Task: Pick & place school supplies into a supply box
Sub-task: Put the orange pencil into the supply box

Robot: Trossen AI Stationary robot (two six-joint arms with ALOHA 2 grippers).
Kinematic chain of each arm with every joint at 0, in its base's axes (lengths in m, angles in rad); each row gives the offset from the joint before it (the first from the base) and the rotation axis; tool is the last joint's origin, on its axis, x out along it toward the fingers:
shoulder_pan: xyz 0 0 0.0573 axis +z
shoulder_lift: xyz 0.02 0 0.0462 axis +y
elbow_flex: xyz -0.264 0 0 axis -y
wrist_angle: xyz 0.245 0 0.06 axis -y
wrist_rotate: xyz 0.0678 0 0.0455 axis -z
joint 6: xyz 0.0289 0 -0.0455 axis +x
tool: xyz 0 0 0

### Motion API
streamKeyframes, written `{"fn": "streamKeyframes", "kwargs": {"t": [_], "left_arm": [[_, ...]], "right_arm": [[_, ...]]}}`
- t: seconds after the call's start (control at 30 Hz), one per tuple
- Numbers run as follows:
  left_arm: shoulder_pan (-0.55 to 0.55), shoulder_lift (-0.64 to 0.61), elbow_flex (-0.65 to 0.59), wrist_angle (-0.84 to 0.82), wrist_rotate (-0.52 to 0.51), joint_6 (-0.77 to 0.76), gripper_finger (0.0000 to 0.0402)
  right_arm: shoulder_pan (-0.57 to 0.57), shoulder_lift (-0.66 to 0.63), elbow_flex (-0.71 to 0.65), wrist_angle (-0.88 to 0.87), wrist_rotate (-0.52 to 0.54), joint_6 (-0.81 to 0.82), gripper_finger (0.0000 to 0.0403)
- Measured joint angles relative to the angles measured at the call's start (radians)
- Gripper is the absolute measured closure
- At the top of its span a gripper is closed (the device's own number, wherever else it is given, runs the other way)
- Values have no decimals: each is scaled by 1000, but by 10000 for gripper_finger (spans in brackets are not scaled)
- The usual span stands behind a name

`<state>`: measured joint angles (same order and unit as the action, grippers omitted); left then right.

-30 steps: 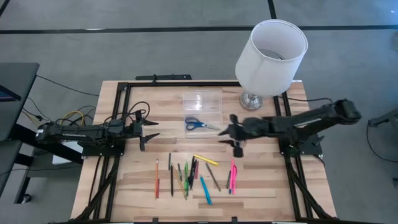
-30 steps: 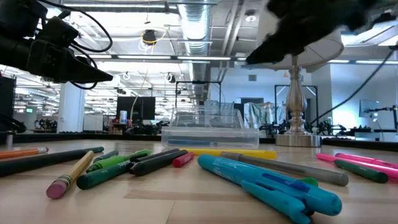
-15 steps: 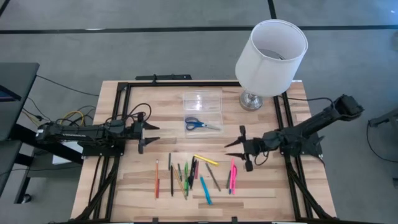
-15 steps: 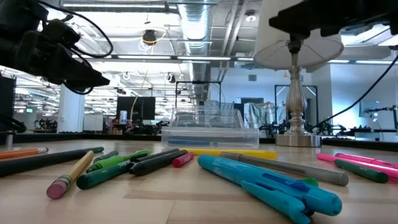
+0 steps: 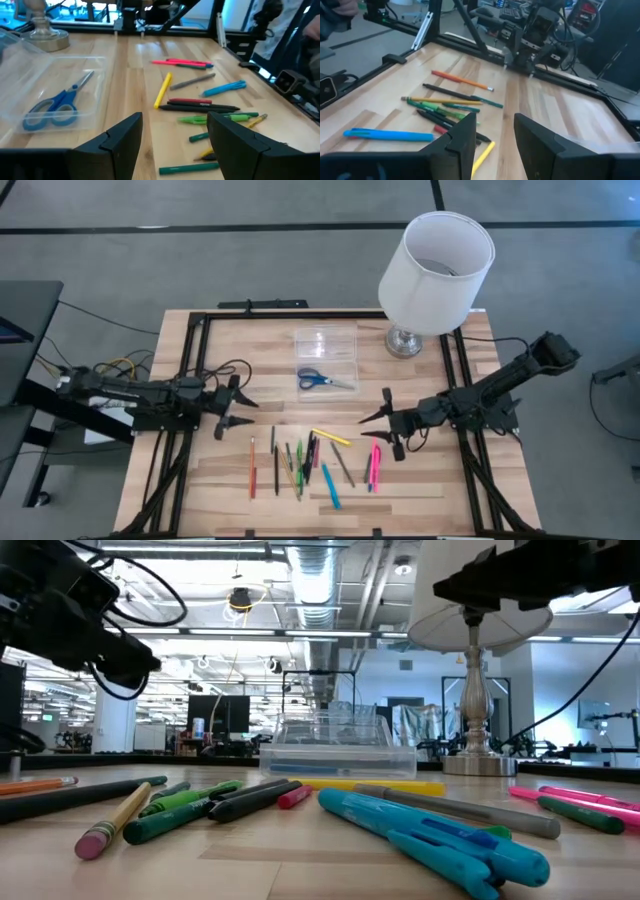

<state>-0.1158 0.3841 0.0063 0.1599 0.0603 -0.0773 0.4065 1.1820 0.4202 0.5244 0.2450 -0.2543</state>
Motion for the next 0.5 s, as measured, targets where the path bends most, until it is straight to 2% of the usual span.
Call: {"fn": "streamKeyframes", "kwargs": {"t": [0.2, 0.3, 0.37, 0.5], "left_arm": [[-159, 197, 16, 212, -111, -24, 182], [-242, 315, 80, 277, -220, -45, 182], [-280, 401, 155, 246, -311, -109, 182], [-339, 587, 331, 20, -444, -318, 182]], "right_arm": [[7, 0, 0, 0, -3, 12, 276], [17, 0, 0, 0, -3, 26, 276], [29, 0, 0, -4, -3, 32, 276], [62, 0, 0, -16, 6, 37, 276]]}}
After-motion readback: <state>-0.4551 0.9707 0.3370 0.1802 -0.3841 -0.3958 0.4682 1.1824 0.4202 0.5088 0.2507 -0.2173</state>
